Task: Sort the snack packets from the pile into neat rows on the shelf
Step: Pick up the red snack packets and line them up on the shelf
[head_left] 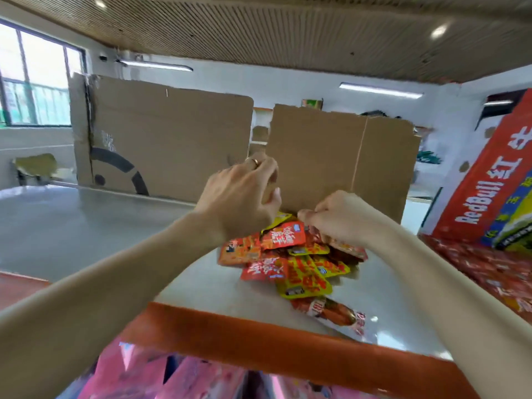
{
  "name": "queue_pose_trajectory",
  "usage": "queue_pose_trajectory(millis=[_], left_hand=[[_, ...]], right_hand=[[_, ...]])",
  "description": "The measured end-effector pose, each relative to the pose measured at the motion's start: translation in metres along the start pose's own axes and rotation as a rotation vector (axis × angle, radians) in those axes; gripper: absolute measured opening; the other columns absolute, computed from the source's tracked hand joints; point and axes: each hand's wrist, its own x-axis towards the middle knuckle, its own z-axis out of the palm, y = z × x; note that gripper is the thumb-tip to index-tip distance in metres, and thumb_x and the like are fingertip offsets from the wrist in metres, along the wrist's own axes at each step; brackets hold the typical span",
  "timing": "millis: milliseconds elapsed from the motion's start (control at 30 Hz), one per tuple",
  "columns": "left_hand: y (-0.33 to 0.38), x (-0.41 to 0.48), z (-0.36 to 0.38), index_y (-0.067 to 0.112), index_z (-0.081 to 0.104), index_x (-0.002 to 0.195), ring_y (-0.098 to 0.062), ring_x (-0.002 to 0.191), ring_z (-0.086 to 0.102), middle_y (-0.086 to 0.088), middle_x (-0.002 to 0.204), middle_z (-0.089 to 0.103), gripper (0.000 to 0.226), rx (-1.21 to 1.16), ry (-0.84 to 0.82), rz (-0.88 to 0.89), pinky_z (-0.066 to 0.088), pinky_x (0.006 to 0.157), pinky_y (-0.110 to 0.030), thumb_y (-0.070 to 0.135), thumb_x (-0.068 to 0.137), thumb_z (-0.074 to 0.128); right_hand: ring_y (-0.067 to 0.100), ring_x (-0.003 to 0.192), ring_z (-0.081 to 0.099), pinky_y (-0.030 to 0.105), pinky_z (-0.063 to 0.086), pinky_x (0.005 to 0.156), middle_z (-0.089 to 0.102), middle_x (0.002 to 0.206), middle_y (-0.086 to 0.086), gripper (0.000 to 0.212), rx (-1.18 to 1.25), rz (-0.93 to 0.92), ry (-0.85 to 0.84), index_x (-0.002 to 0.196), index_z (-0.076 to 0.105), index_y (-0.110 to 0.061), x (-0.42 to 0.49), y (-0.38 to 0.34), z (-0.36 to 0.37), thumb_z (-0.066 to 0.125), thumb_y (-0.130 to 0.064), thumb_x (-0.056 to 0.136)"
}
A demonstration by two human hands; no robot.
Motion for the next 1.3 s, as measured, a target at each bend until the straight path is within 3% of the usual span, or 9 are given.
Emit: queue_pose_trajectory(millis=[167, 267, 400, 533, 667, 867, 1033, 1200, 1300], left_hand=[[-0.031, 0.003, 0.038, 0.025, 0.05, 0.098, -0.022, 0.08, 0.057, 0.012, 0.079, 0.045, 0.018, 0.0, -0.306, 0.181, 0.042, 0.072, -0.034, 0.041, 0.089, 0.053], [-0.037, 0.004, 0.045, 0.028, 0.055, 0.107, -0.015, 0.079, 0.051, 0.017, 0.082, 0.045, 0.023, -0.079, -0.436, 0.263, 0.04, 0.076, -0.032, 0.044, 0.091, 0.053], [-0.035, 0.006, 0.054, 0.029, 0.056, 0.113, -0.009, 0.092, 0.055, 0.02, 0.099, 0.054, 0.026, -0.222, -0.513, 0.226, 0.042, 0.08, -0.028, 0.045, 0.092, 0.057], [-0.036, 0.005, 0.056, 0.029, 0.051, 0.123, -0.003, 0.104, 0.051, 0.018, 0.113, 0.055, 0.03, -0.364, -0.459, 0.118, 0.038, 0.085, -0.021, 0.043, 0.096, 0.054], [-0.036, 0.01, 0.049, 0.031, 0.056, 0.122, 0.007, 0.103, 0.058, 0.021, 0.109, 0.065, 0.023, -0.657, -0.35, -0.055, 0.038, 0.074, -0.002, 0.029, 0.099, 0.054], [-0.028, 0.01, 0.036, 0.027, 0.067, 0.106, -0.013, 0.091, 0.069, 0.001, 0.094, 0.073, 0.014, -0.942, -0.303, -0.114, 0.055, 0.083, -0.025, 0.018, 0.095, 0.063], [-0.023, 0.009, 0.03, 0.02, 0.073, 0.09, -0.011, 0.077, 0.07, 0.003, 0.084, 0.076, 0.014, -1.079, -0.269, -0.141, 0.057, 0.07, -0.023, 0.013, 0.093, 0.062], [-0.03, 0.014, 0.028, 0.015, 0.072, 0.087, -0.006, 0.055, 0.052, 0.008, 0.063, 0.063, 0.015, -1.121, -0.029, -0.199, 0.042, 0.054, -0.014, 0.008, 0.095, 0.062], [-0.03, 0.014, 0.026, 0.014, 0.071, 0.088, -0.01, 0.057, 0.053, -0.001, 0.066, 0.063, 0.014, -1.112, -0.015, -0.186, 0.043, 0.056, -0.018, 0.006, 0.095, 0.061]], right_hand=[[0.016, 0.039, 0.041, 0.026, 0.035, 0.05, 0.045, 0.039, -0.003, 0.051, -0.029, 0.112, -0.095, 0.054, 0.058, -0.007, 0.02, 0.006, 0.02, 0.063, -0.048, 0.085], [0.016, 0.039, 0.032, 0.026, 0.029, 0.047, 0.041, 0.046, 0.003, 0.056, -0.058, 0.104, -0.07, 0.063, 0.061, 0.002, 0.019, 0.008, 0.023, 0.066, -0.05, 0.083], [0.021, 0.057, 0.038, 0.031, 0.032, 0.058, 0.044, 0.063, 0.011, 0.045, -0.026, 0.059, -0.017, 0.084, 0.065, 0.01, 0.025, 0.015, 0.031, 0.07, -0.035, 0.084], [0.017, 0.051, 0.043, 0.029, 0.037, 0.053, 0.053, 0.057, 0.01, 0.034, -0.019, -0.115, 0.133, 0.074, 0.066, 0.0, 0.022, 0.023, 0.024, 0.062, -0.029, 0.091], [0.013, 0.055, 0.049, 0.021, 0.036, 0.054, 0.058, 0.058, 0.002, 0.022, 0.009, -0.383, 0.332, 0.077, 0.062, -0.014, 0.009, 0.028, 0.005, 0.057, -0.023, 0.096], [0.02, 0.053, 0.044, 0.019, 0.032, 0.052, 0.053, 0.058, 0.004, 0.017, 0.1, -0.507, 0.433, 0.08, 0.06, -0.012, 0.006, 0.037, -0.004, 0.058, -0.017, 0.096], [0.018, 0.06, 0.053, 0.028, 0.042, 0.059, 0.06, 0.066, 0.001, 0.02, 0.174, -0.491, 0.458, 0.087, 0.062, -0.015, 0.008, 0.036, -0.002, 0.052, -0.028, 0.098], [-0.001, 0.061, 0.049, 0.013, 0.038, 0.058, 0.058, 0.068, -0.021, 0.032, 0.347, -0.357, 0.211, 0.099, 0.058, -0.026, 0.005, 0.032, 0.003, 0.042, -0.053, 0.092], [0.012, 0.053, 0.047, 0.029, 0.04, 0.052, 0.056, 0.061, -0.006, 0.037, 0.274, -0.407, 0.085, 0.082, 0.058, -0.012, 0.003, 0.026, 0.014, 0.048, -0.046, 0.094]])
